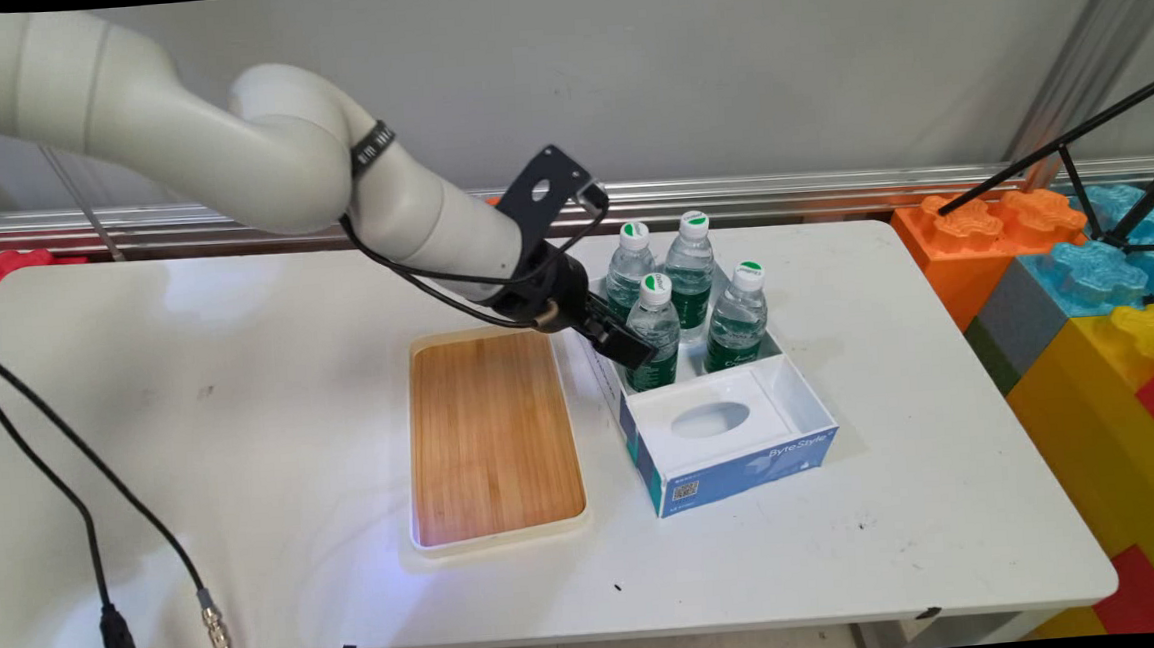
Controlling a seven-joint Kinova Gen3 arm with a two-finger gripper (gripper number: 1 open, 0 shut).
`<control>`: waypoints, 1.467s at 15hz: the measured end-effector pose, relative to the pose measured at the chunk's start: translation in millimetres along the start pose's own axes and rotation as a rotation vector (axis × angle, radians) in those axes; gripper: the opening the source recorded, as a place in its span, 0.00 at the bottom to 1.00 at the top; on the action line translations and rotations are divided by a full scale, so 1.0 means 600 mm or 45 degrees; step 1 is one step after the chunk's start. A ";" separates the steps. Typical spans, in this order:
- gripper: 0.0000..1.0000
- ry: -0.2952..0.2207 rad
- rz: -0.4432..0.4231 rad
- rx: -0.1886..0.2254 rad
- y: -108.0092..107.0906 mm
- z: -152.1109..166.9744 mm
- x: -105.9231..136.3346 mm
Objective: Pick up the green bottle from the white box, then place the picked object on the tray
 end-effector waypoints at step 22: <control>0.00 0.061 0.030 0.005 -0.001 0.053 -0.012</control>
